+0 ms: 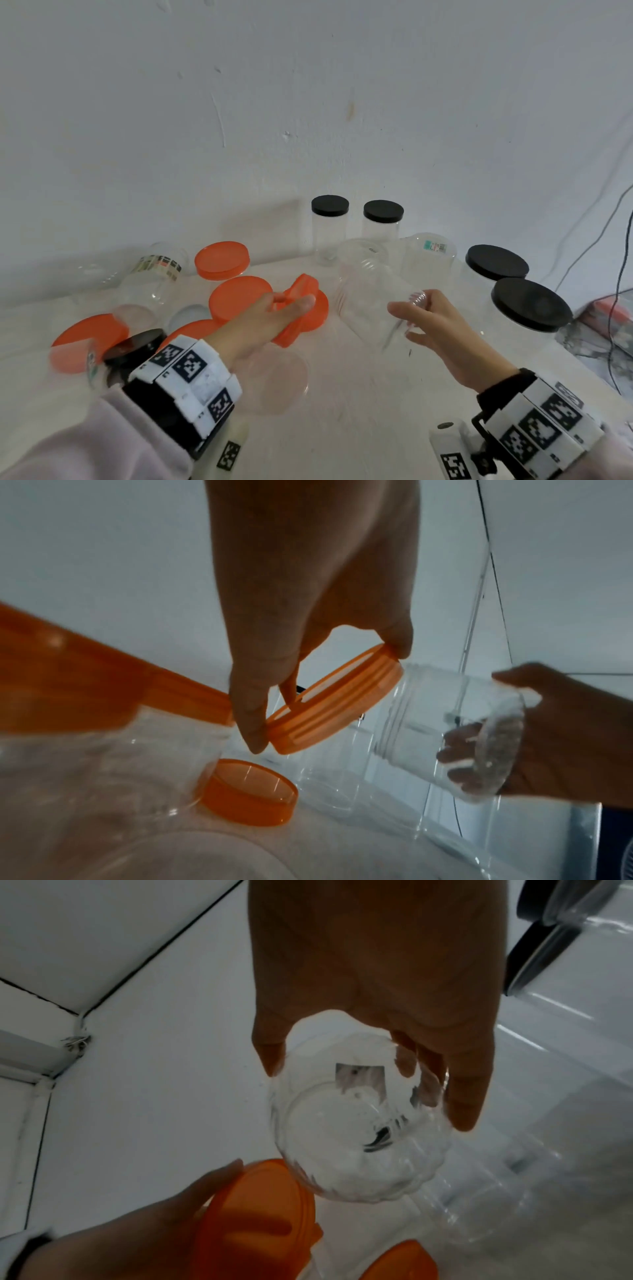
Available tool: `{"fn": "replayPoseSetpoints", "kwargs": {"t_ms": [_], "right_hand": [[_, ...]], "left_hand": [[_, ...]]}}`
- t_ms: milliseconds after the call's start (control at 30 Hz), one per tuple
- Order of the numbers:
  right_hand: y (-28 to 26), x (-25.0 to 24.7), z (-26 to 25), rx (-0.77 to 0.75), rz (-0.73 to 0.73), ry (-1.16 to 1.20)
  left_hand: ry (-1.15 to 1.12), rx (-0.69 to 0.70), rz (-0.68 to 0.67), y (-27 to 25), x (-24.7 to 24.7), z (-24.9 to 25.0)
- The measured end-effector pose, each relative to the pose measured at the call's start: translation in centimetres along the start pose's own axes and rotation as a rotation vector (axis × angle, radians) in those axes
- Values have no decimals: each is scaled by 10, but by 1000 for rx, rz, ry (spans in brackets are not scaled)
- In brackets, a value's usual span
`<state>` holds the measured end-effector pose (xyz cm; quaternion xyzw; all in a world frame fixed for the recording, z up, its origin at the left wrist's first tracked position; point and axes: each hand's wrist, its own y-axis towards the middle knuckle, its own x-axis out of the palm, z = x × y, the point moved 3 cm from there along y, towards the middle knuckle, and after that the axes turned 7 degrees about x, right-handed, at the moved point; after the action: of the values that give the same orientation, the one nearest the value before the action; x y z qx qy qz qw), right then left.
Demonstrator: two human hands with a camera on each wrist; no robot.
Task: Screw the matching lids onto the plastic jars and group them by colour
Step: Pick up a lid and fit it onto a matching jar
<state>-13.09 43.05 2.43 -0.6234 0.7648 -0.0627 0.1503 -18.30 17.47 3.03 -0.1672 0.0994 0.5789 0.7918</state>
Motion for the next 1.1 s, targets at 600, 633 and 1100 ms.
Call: {"fn": "replayPoseSetpoints", "kwargs": {"t_ms": [600,633,1100], "right_hand": [[-20,51,52,102,-140,-257],[-23,51,52,92,-172,-274],[-23,52,66,25,-363,-356]], "left_hand": [[56,49,-96,-37,4,-5],[59,59,-98,-37,5,-5],[373,237,-195,-40,37,0]]}}
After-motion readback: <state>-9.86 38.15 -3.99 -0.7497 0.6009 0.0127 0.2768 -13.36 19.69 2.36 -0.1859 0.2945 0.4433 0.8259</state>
